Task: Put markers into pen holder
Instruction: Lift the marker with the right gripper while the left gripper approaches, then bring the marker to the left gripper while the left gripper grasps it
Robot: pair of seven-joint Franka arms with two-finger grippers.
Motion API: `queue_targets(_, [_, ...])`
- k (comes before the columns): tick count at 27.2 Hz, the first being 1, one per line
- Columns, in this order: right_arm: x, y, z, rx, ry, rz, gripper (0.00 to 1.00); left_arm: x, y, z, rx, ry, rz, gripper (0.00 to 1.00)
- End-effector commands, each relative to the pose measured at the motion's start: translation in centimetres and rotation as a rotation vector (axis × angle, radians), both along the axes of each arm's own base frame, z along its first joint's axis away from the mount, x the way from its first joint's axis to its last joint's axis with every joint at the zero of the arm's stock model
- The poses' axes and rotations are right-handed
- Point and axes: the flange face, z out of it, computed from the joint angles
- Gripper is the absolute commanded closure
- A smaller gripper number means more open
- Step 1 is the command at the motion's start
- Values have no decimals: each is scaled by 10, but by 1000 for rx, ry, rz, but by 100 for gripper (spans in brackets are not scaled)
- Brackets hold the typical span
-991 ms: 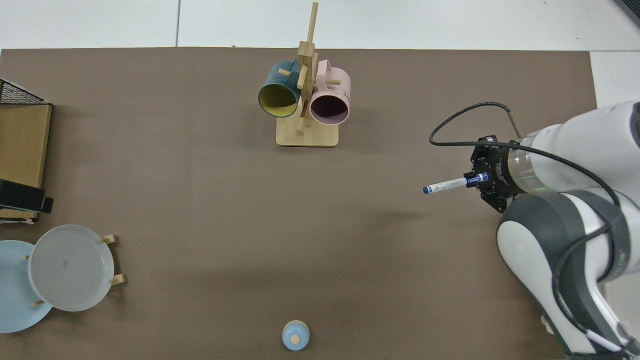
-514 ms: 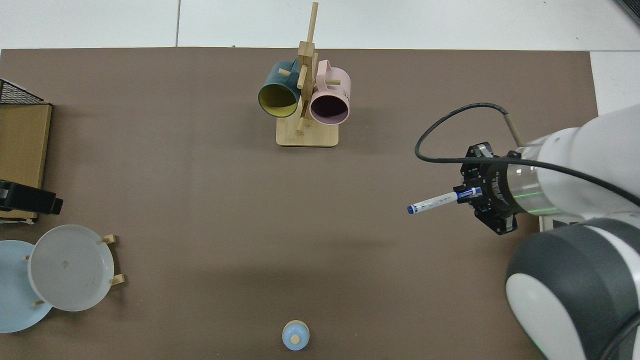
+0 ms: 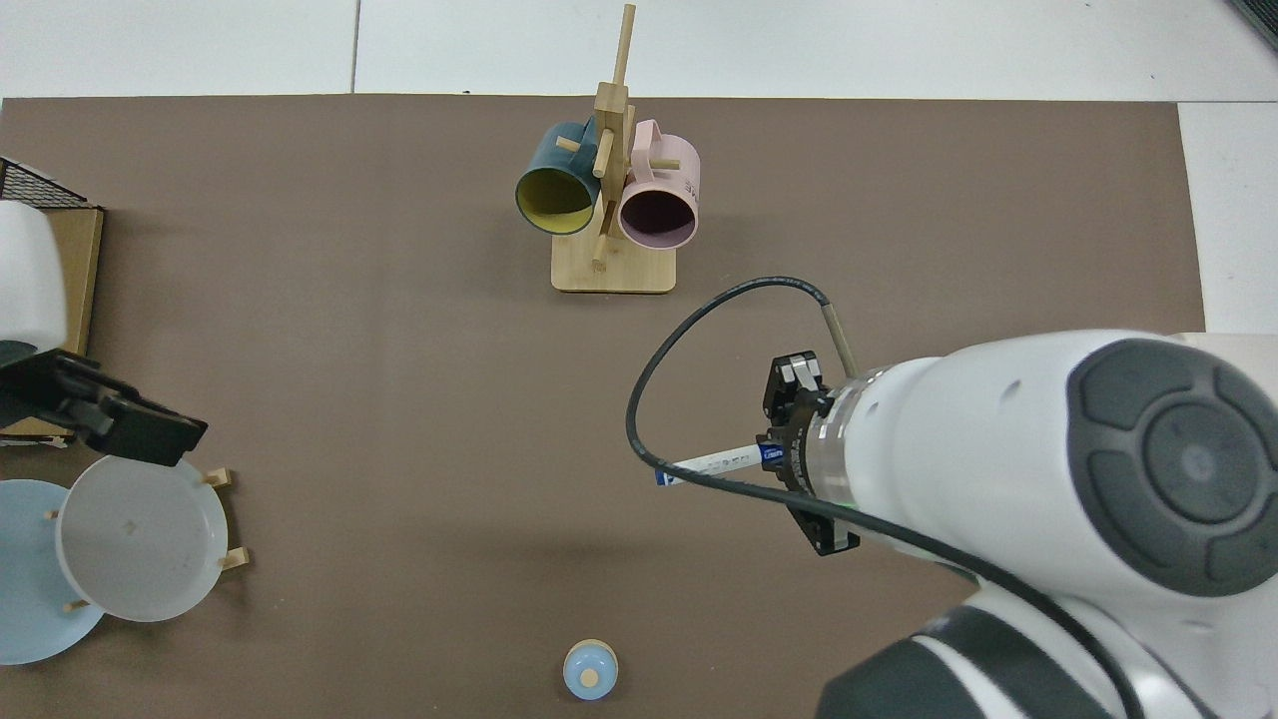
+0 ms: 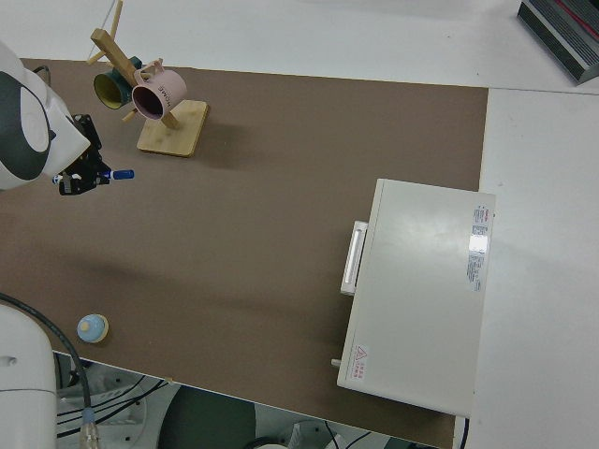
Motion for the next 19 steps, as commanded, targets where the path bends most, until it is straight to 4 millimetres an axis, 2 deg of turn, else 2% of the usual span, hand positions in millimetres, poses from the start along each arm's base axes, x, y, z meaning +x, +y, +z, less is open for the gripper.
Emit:
queue_targets(1, [-3,8,8,56,3,-47,100,-12,-39,3,-14,-18,-197,2])
queue_targets(4, [-3,9,7,62,7,-52,100,-20,-73,2,-51,-23,-321,4])
queue_targets(6, [-4,13,7,68,5,-52,100,-22,-89,4,-114,-54,-391,4])
queue_targets(10, [-5,19,9,84,-8,-50,100,-27,-104,-2,-194,-130,-533,4])
queue_targets(14, [-9,29,6,85,0,-78,100,-42,-124,-7,-226,-190,-654,1])
queue_targets(19, [-17,56,-5,76,6,-72,100,-50,-146,-11,-264,-223,-683,5])
